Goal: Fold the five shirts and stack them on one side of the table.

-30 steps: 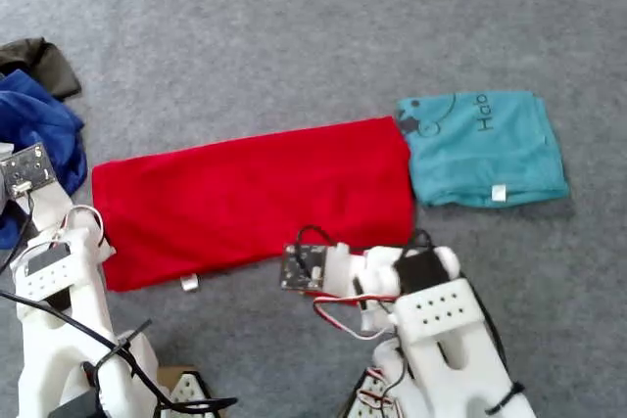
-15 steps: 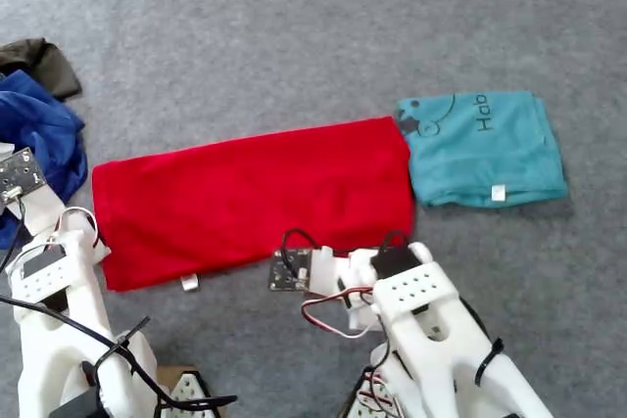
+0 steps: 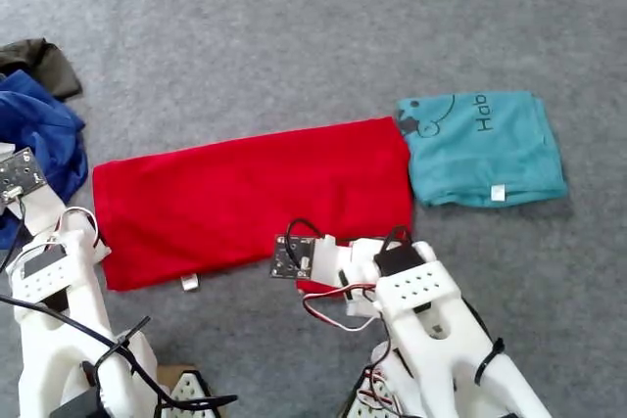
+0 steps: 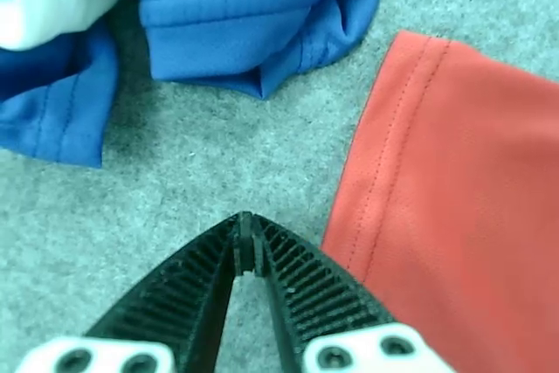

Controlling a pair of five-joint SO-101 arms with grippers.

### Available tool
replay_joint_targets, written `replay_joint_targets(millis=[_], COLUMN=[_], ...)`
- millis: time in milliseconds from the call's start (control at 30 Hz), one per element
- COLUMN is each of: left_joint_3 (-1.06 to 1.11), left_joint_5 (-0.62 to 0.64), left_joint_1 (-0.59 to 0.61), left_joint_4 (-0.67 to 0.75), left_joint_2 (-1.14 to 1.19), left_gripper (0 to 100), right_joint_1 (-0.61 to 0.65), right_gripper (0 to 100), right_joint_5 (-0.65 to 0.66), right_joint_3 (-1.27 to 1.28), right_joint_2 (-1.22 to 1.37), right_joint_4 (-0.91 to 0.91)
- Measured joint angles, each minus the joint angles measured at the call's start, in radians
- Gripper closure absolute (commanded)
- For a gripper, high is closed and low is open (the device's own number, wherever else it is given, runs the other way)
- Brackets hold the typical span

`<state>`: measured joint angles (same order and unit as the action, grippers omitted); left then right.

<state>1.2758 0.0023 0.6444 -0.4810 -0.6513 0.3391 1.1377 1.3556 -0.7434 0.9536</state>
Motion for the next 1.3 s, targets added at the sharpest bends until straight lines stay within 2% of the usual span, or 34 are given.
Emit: replay_joint_targets(millis=[33,267,633,900,1300], left_joint_3=[0.000,0.000,0.000,0.000,0.000], left_joint_5=[0.000,0.000,0.000,0.000,0.000], left_joint_1=[0.000,0.000,0.000,0.000,0.000], left_joint_4=[0.000,0.000,0.000,0.000,0.000], left_joint_2=[0.000,0.000,0.000,0.000,0.000], left_gripper=[97,97,97,97,97], right_joint_1=[0.000,-0.015,-0.081,-0.083,-0.083], right_gripper=[98.2,98.3,98.3,98.3,98.3], right_joint_5=[0.000,0.000,0.037,0.037,0.110], right_joint_3=[-0.003,-0.048,-0.333,-0.586,-0.982], right_joint_2=[0.005,0.023,0.061,0.356,0.836], right_joint_4=[-0.002,-0.003,0.104,0.087,0.064])
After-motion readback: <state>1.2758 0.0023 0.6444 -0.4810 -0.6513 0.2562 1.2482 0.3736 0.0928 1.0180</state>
